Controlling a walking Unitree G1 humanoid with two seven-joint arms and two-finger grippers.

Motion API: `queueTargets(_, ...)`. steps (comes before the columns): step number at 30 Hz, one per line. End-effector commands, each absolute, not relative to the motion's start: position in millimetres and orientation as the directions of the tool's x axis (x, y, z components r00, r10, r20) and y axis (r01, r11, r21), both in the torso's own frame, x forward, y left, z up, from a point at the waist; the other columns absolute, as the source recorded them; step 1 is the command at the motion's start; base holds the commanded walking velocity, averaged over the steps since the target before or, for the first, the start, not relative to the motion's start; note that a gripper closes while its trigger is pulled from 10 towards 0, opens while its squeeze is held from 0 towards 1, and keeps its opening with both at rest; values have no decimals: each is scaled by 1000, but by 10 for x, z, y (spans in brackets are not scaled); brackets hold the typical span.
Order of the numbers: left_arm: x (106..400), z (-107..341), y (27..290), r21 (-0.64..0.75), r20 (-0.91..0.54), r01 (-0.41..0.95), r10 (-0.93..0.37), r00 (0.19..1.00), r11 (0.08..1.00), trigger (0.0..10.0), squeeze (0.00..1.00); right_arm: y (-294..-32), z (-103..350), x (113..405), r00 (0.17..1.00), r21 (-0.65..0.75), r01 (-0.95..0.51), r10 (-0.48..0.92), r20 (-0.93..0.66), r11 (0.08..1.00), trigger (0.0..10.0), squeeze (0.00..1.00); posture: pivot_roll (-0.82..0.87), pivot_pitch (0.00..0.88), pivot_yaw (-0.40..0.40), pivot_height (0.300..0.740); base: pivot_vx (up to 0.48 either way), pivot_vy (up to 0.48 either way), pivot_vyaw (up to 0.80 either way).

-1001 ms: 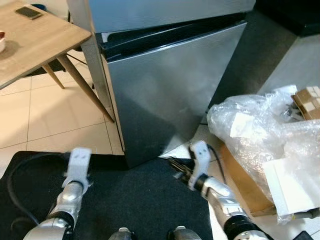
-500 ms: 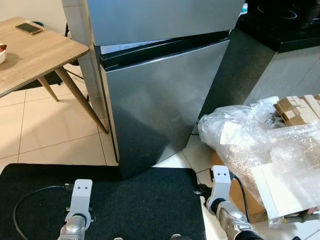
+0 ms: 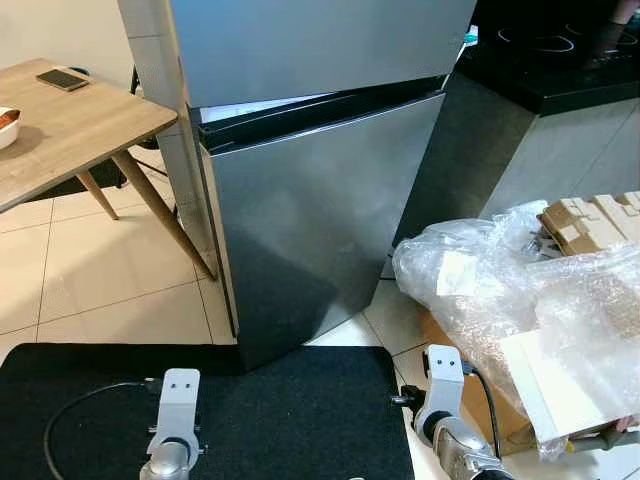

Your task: Restocking fridge

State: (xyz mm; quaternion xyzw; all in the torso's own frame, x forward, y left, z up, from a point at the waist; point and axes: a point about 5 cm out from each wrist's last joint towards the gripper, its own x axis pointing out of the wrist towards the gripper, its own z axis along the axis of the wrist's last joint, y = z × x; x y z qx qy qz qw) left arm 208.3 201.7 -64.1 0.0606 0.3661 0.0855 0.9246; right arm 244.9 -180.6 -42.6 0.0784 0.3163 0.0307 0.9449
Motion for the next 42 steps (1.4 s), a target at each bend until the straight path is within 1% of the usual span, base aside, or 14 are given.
queueTargets(1,2041,-667,1968,157,-670,-93,175,721,983,10000,0,-1832,-467,2391,788,159,4,95,-608,987,10000,0,-115,68,-11,738,0,0,0)
queueTargets(5,2017,-685,1928,125,-678,-76,141,722,989,10000,0,-1826,-469,2387,788,156,-5,100,-607,988,10000,0,-116,60,0,738,0,0,0)
queueTargets(10,1975,-703,1936,118,-682,-57,123,721,991,10000,0,-1789,-486,2365,780,157,-42,130,-612,987,10000,0,-108,51,-17,738,0,0,0)
queueTargets(14,1959,-706,1952,102,-678,-90,136,722,991,10000,0,-1776,-484,2371,772,155,-72,154,-617,985,10000,0,-94,56,-29,738,0,0,0)
queueTargets(16,1942,-719,1912,78,-681,-109,132,721,991,10000,0,-1805,-482,2368,769,150,-80,157,-620,985,10000,0,-85,52,-35,738,0,0,0)
queueTargets(22,1929,-737,1860,63,-691,-111,123,712,992,10000,0,-1840,-513,2318,751,119,-107,159,-641,987,10000,0,-90,57,-42,738,0,0,133)
queueTargets(25,1906,-744,1891,68,-693,-108,125,710,992,10000,0,-1836,-541,2277,742,111,-112,158,-651,987,10000,0,-91,72,-34,738,0,0,731)
queueTargets(32,1957,-705,1869,55,-660,-116,123,741,992,10000,0,-1837,-564,2239,738,119,-104,157,-656,987,10000,0,-82,81,-35,738,0,0,800)
queueTargets(42,1858,-744,1968,72,-679,-128,143,720,989,10000,0,-1776,-600,2200,721,127,-113,169,-671,985,10000,0,-56,86,-41,738,0,0,800)
